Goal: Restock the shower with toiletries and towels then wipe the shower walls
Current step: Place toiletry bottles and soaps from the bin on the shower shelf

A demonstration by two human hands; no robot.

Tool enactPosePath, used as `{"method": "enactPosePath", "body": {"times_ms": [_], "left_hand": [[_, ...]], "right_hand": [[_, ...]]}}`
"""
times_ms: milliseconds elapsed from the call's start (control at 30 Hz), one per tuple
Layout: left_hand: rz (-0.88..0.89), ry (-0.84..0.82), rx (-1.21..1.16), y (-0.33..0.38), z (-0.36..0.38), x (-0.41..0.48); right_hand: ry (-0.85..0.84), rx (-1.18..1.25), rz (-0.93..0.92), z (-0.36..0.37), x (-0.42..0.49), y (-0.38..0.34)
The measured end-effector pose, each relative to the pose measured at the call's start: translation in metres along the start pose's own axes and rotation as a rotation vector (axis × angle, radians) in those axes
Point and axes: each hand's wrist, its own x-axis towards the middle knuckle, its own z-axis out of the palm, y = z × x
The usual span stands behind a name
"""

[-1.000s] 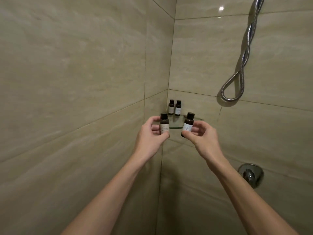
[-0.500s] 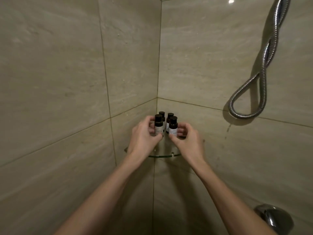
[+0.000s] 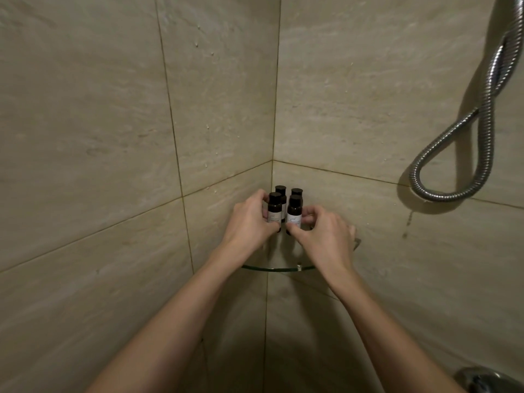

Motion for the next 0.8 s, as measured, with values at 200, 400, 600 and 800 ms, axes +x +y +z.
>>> {"method": "enactPosePath", "body": {"times_ms": [200,400,600,800], "left_hand": [[-0.008,0.030,0.032,0.001,0.001,0.002],[-0.010,0.037,0.046,0.000,0.002,0.000],[-0.045,0.030,0.061,0.000,0.001,-0.010],[0.055,0.246,0.038,0.001,-0.014,-0.073]], "right_hand": [[-0.011,0.006,0.015,0.000,0.000,-0.002],[-0.031,-0.001,0.020,0.001,0.002,-0.001],[-0.037,-0.005,-0.005,0.000,0.000,-0.001],[0.130,0.219,-0.081,-0.017,-0.027,0.015]]}}
